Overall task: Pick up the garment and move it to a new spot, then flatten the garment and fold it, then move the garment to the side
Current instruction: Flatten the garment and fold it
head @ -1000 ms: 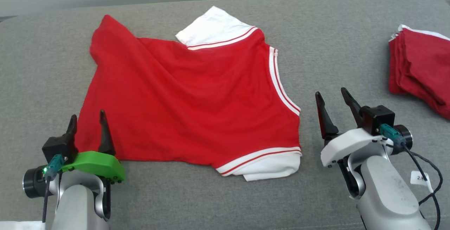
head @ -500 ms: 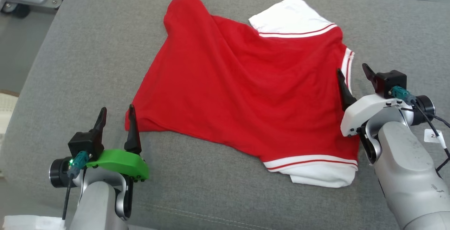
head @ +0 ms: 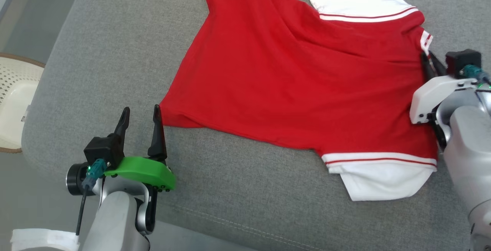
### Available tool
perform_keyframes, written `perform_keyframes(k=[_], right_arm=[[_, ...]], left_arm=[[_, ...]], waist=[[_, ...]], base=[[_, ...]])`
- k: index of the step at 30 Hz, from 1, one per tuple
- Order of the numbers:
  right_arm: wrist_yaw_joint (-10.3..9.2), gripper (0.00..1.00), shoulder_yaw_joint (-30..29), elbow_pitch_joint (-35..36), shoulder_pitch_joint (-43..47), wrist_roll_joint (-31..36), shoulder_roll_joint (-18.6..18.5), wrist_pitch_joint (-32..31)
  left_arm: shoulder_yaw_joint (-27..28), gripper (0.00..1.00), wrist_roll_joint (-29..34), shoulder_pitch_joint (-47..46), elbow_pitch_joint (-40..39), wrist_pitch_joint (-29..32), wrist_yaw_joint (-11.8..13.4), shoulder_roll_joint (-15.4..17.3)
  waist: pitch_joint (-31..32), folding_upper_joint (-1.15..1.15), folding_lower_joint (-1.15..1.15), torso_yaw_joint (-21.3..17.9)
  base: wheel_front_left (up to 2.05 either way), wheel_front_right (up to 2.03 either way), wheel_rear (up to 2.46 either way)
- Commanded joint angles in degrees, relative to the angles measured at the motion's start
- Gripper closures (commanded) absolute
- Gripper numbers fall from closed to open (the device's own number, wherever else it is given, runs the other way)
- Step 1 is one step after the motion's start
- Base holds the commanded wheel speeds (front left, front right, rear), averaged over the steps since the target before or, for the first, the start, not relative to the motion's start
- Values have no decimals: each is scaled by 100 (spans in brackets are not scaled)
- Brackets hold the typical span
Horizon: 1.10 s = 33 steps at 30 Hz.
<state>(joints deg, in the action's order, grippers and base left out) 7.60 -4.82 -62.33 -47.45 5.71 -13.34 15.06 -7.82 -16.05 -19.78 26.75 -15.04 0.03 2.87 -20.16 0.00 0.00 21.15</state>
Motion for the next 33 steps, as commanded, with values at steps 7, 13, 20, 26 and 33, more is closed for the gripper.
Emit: perform_keyframes(k=[7, 13, 20, 26, 33], right_arm=[[-18, 100, -879, 231, -589, 883, -645, 9], [-18, 0, -1825, 354, -722, 1612, -567, 12], [-17, 0, -2229, 868, -386, 1690, 6, 13], [-17, 0, -1785, 1548, 546, 1001, 531, 13], [-17, 0, -931, 2239, 1846, -40, 828, 14]], left_arm=[[-306, 0, -190, -158, -81, -17, 80, 10], [-429, 0, -258, -133, -9, -17, 149, 8], [-313, 0, -163, 16, 105, -17, 144, 14], [-3, 0, 50, 316, 295, -17, 59, 17], [298, 0, 249, 723, 510, -17, -35, 16]], waist=[[-405, 0, 0, 382], [-319, 0, 0, 353], [119, 0, 0, -67], [783, 0, 0, -629], [1367, 0, 0, -1125]], base=[[0, 0, 0], [0, 0, 0], [0, 0, 0], [0, 0, 0], [0, 0, 0]])
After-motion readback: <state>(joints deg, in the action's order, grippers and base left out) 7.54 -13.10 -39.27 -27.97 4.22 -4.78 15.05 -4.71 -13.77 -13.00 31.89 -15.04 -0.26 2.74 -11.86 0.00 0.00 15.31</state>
